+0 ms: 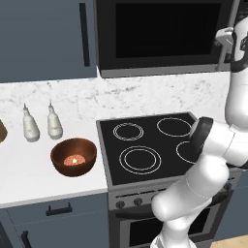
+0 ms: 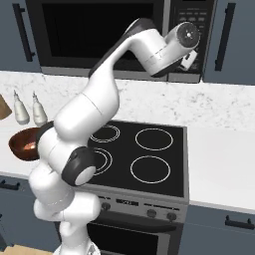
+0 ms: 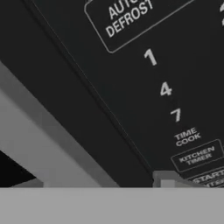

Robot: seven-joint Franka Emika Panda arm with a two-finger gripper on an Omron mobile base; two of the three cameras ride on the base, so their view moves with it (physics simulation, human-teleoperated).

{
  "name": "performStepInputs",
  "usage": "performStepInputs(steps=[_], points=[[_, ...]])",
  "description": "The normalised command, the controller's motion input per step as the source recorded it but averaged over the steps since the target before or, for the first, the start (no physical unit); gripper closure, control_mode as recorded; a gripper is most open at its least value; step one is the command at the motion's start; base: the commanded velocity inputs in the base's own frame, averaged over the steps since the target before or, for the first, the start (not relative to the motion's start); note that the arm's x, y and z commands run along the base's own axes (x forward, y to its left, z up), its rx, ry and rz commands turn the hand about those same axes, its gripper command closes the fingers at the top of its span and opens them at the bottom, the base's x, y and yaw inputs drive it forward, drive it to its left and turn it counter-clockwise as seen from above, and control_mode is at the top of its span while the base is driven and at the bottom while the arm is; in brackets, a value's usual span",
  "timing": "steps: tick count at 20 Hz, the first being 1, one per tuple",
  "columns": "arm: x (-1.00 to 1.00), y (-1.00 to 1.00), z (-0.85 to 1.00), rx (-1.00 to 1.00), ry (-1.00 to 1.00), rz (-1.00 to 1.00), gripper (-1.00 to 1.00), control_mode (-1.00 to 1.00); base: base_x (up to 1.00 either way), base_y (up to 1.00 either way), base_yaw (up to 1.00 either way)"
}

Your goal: Open the microwave, place the bowl with waffle inside the microwave, then close the microwave door and turn it on.

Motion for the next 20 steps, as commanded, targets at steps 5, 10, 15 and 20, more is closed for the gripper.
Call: performStepInputs(steps=[5,10,15,20], points=[[-0.43,0.56,-0.54,0.0,-0.18,-0.02,1.0,-1.0,0.0,0.0,0.0],[-0.63,0.63,-0.38,0.0,-0.1,-0.12,1.0,-1.0,0.0,0.0,0.0],[-1.0,0.29,-0.04,-0.06,-0.02,-0.47,1.0,-1.0,0.0,0.0,0.0],[-1.0,0.29,-0.12,-0.12,0.0,-0.51,1.0,-1.0,0.0,0.0,0.0]])
